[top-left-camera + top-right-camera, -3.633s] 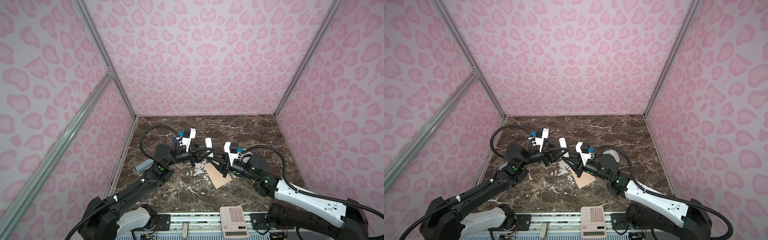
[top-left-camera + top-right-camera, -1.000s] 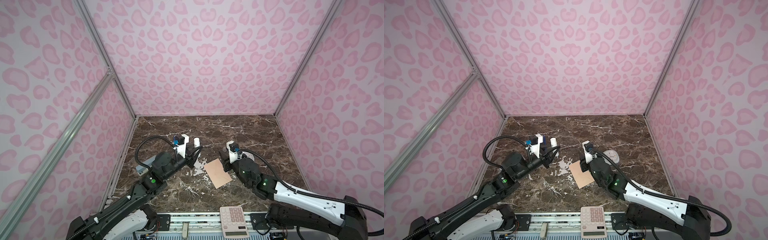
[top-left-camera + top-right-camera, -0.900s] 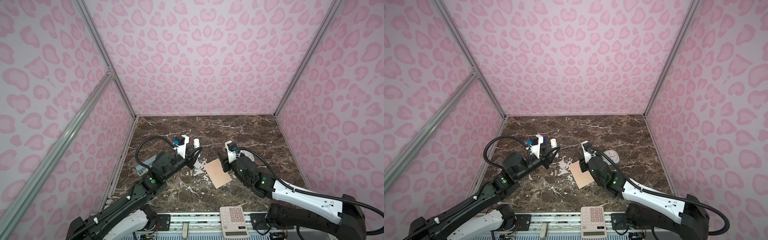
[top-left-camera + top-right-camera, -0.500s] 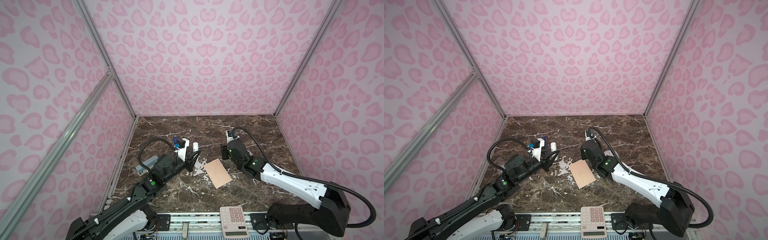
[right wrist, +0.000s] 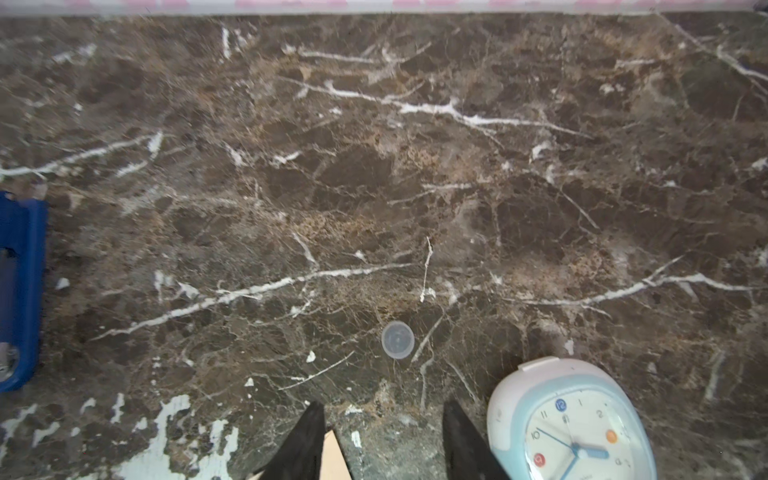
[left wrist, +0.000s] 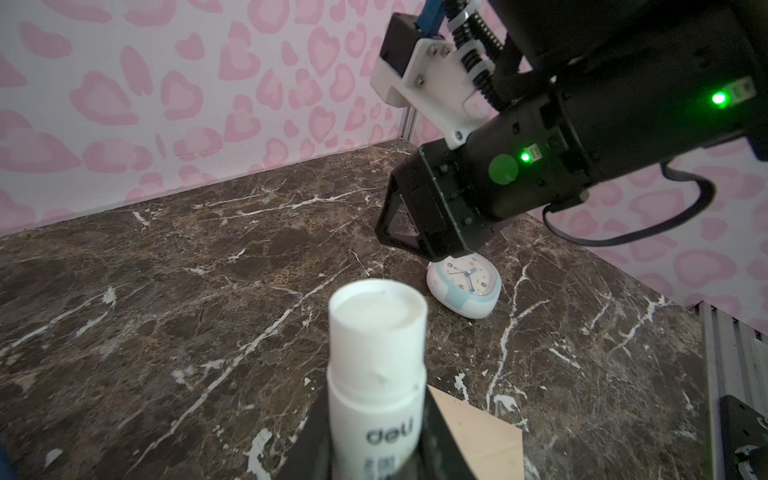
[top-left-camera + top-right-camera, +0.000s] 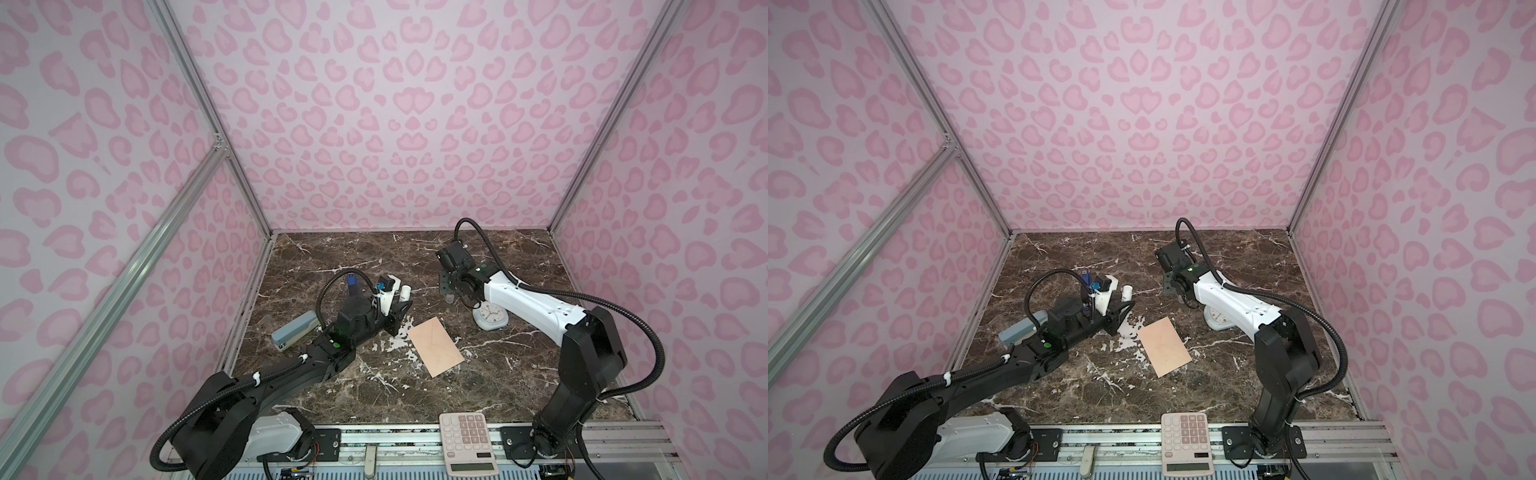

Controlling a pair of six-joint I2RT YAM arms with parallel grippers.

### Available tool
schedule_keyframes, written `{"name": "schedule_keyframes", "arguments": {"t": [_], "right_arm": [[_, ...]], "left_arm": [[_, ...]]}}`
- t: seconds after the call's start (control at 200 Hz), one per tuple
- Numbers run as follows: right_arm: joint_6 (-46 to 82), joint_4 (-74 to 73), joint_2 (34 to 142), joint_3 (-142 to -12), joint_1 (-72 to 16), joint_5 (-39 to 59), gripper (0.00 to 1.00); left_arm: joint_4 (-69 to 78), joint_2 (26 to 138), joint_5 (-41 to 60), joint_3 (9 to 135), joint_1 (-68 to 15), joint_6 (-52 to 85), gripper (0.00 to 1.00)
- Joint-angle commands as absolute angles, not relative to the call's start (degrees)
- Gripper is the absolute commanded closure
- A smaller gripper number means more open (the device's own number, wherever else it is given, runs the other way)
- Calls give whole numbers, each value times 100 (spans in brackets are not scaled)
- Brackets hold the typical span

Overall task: Place the letter into the envelope and seal it
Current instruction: 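Move the right gripper over the clear glue-stick cap beside the alarm clock, then lower the right gripper and close it on the clear cap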

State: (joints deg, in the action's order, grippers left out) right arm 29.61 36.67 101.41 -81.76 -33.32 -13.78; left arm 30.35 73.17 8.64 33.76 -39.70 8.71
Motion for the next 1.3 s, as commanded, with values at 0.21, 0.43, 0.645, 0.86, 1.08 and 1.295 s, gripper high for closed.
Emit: {"name": "schedule_keyframes", "arguments": {"t": [0.21,0.43,0.645,0.86,1.08,1.295], "right_arm": [[3105,4541,10924,-8903,-2849,-750,51],[3076,4805,11413,-9332,-2660,-438,51],[3065,5005,11817,-9660,-2645,-313,51],[3103,5230,12223,-9982,-2639,-290,51],[3122,5424,12527,-10220,-2646,-229,54],[3172,5476,12601,-10226,-2643,-303,55]], "left_arm": [[3779,7860,1044,3488,-3964,688,94],[3712,8061,1002,3619,-3964,563,92],[3744,8263,1010,3698,-3964,484,93],[3799,8368,1020,3680,-3964,463,94],[3812,8428,1002,3640,-3955,395,94],[3936,8532,1029,3570,-3955,405,94]]}}
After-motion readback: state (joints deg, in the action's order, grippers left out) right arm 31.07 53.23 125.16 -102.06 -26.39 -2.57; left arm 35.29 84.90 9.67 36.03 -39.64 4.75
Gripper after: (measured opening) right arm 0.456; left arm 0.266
